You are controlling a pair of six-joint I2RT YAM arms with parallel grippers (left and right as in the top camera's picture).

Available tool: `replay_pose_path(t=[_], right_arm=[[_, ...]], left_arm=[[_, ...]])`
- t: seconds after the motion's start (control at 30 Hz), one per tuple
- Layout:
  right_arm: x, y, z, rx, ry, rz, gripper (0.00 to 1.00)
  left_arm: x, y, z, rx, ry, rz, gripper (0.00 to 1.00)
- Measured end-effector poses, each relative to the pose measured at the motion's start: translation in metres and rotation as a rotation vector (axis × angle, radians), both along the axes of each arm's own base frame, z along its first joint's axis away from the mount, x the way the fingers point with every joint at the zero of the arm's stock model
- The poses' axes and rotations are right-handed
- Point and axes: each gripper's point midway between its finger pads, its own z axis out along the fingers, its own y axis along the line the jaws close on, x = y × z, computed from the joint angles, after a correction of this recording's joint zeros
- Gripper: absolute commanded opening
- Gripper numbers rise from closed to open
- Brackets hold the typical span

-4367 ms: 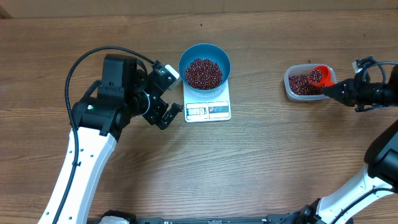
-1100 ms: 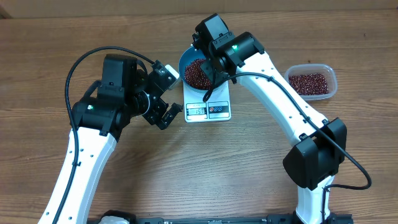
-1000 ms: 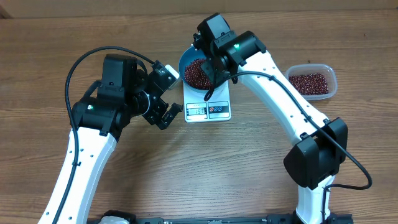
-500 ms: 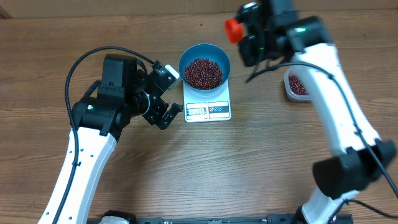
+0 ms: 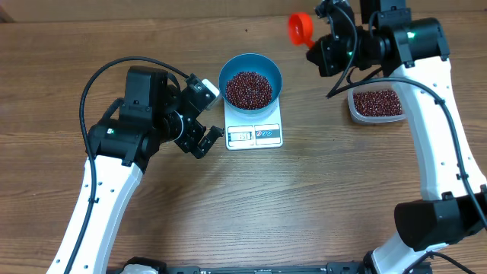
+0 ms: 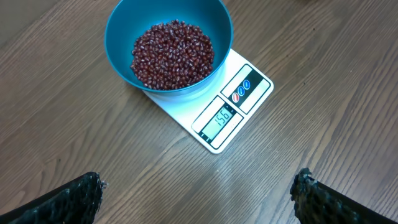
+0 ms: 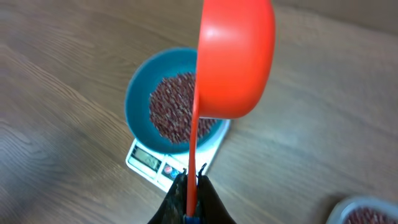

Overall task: Scoop item into bowl and weigh 150g on scale
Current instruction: 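Raise the empty scoop with the right gripper away from the bowl, then dip the scoop into the blue bowl and scoop beans back out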

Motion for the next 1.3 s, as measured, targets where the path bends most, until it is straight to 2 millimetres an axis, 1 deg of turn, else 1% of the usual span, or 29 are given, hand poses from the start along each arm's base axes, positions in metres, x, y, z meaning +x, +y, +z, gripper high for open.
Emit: replay_pose_path(t=[0.07, 0.17, 0.3, 0.4, 0.5, 0.57, 0.6, 0.7, 0.73, 0.8, 0.83, 0.9, 0.93, 0.97, 1.0, 1.17, 1.23, 1.3], right_arm=[[0.002, 0.008, 0.003, 0.006, -0.024, 0.02, 0.04], [0.004, 0.013, 0.006, 0.01, -0.042, 0.027, 0.04], [0.002, 0.008, 0.0, -0.001, -0.003, -0.024, 0.03], [0.008, 0.007, 0.003, 0.023, 0.003, -0.081, 0.03], [0.022, 0.01, 0.021, 0.082, -0.044, -0.133, 0.03], [0.032, 0.012, 0.042, 0.113, -0.101, -0.147, 0.03], [0.035, 0.012, 0.058, 0.131, -0.135, -0.153, 0.03], [0.036, 0.008, 0.092, 0.158, -0.203, -0.166, 0.03], [0.035, 0.004, 0.099, 0.16, -0.215, -0.172, 0.03], [0.033, -0.004, 0.101, 0.149, -0.209, -0.181, 0.03], [0.032, -0.008, 0.098, 0.138, -0.2, -0.185, 0.03], [0.029, -0.015, 0.085, 0.101, -0.161, -0.184, 0.03], [0.029, -0.018, 0.073, 0.07, -0.132, -0.174, 0.03], [0.029, -0.02, 0.066, 0.053, -0.115, -0.165, 0.03], [0.031, -0.021, 0.051, 0.025, -0.083, -0.149, 0.03], [0.04, -0.016, -0.012, -0.059, 0.049, -0.064, 0.03], [0.044, -0.008, -0.037, -0.072, 0.106, -0.047, 0.03], [0.042, -0.003, -0.048, -0.078, 0.14, -0.038, 0.03]], left_arm=[[0.0, 0.0, 0.0, 0.0, 0.0, 0.0, 1.0], [0.0, 0.0, 0.0, 0.0, 0.0, 0.0, 1.0], [0.0, 0.0, 0.0, 0.0, 0.0, 0.0, 1.0], [0.0, 0.0, 0.0, 0.0, 0.0, 0.0, 1.0], [0.0, 0.0, 0.0, 0.0, 0.0, 0.0, 0.99], [0.0, 0.0, 0.0, 0.0, 0.0, 0.0, 0.99], [0.0, 0.0, 0.0, 0.0, 0.0, 0.0, 1.0], [0.0, 0.0, 0.0, 0.0, 0.0, 0.0, 1.0], [0.0, 0.0, 0.0, 0.0, 0.0, 0.0, 1.0], [0.0, 0.0, 0.0, 0.0, 0.0, 0.0, 0.99], [0.0, 0.0, 0.0, 0.0, 0.0, 0.0, 1.0], [0.0, 0.0, 0.0, 0.0, 0.0, 0.0, 1.0], [0.0, 0.0, 0.0, 0.0, 0.0, 0.0, 1.0], [0.0, 0.0, 0.0, 0.0, 0.0, 0.0, 0.99], [0.0, 0.0, 0.0, 0.0, 0.0, 0.0, 1.0], [0.0, 0.0, 0.0, 0.0, 0.0, 0.0, 1.0], [0.0, 0.0, 0.0, 0.0, 0.0, 0.0, 1.0], [0.0, 0.0, 0.0, 0.0, 0.0, 0.0, 1.0]])
